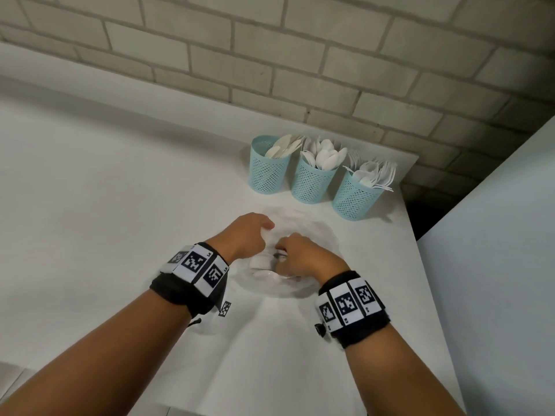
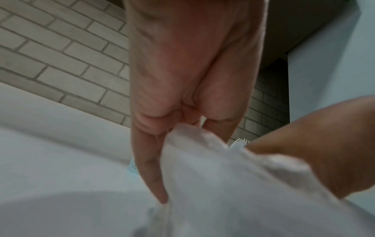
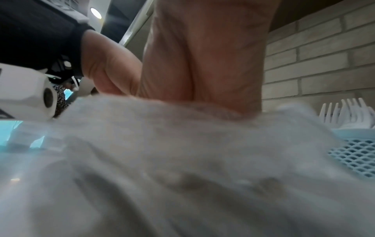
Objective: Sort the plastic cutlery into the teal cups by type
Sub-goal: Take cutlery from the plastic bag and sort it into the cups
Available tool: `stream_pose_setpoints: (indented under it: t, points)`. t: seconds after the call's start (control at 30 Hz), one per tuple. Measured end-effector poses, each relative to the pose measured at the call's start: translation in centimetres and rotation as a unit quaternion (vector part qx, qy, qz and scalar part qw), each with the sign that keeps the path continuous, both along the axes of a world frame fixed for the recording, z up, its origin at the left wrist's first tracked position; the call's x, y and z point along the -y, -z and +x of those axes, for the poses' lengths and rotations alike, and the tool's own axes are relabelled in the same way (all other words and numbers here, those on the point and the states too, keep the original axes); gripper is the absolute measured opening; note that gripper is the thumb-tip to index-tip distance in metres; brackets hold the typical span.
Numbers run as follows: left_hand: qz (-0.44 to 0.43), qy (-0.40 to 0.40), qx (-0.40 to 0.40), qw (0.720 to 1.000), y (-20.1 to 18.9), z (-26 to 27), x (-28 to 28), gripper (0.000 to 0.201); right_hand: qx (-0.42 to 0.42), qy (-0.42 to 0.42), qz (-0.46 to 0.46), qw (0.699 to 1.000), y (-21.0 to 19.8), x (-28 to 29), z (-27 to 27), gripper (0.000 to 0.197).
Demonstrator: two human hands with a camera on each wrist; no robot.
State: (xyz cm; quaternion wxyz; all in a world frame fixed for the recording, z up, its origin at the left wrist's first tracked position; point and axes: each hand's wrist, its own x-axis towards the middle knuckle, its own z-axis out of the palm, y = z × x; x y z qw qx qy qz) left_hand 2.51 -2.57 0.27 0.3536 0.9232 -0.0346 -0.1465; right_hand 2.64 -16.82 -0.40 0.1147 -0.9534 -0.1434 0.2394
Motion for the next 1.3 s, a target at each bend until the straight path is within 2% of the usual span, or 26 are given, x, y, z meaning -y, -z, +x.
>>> stream_pose_setpoints:
  t: [0.17,0.33,0.47,0.7,0.87,0.93,1.07,1.13,1.2,1.3]
  points:
    - [-0.021,0.014,0.001,1.000,0.5,-0.5,-0.4,0.061,0.013,-0.023,-0.056,0.998,0.6,-0.4,-0.3,0.041]
    - [-0.039,-0.008,0.024,0.999,0.4,-0.9,-0.9,0.062,0.044,0.012,0.010,0.999,-0.1,-0.2,-0.5,0.017]
    - [-0.044,-0.022,0.033,0.998,0.3,-0.8,-1.2,0.059,0.077,-0.002,0.027,0.997,-0.8,0.1,-0.9,0.006]
    - [-0.055,-0.016,0.012,0.998,-0.1,-0.8,-1.2,0.060,0.069,0.016,0.075,0.995,-2.2,1.1,-1.3,0.014]
    - [-0.043,-0.007,-0.012,0.999,-0.2,-0.6,-1.0,0.054,0.096,0.039,0.145,0.984,-2.9,2.0,-1.5,0.005]
    - [-0.029,0.005,-0.030,0.999,-0.6,-0.7,-0.9,0.052,0.096,0.054,0.185,0.977,-3.2,2.2,-1.5,0.012]
    - [0.057,0.046,-0.020,0.997,-2.8,-1.2,-0.7,0.054,0.094,0.086,0.280,0.952,-4.9,2.6,-1.2,0.017]
    - [0.058,0.059,0.014,0.996,-4.0,-1.4,-0.3,0.053,0.109,0.097,0.343,0.928,-6.1,2.8,-1.0,0.015]
    - [0.003,0.059,0.033,0.998,-4.9,-1.4,0.2,0.047,0.113,0.136,0.409,0.895,-7.1,2.6,-0.6,0.020]
    - [-0.167,0.080,0.000,0.983,-5.7,-1.2,1.2,0.026,0.065,0.205,0.517,0.829,-7.8,1.9,0.1,0.018]
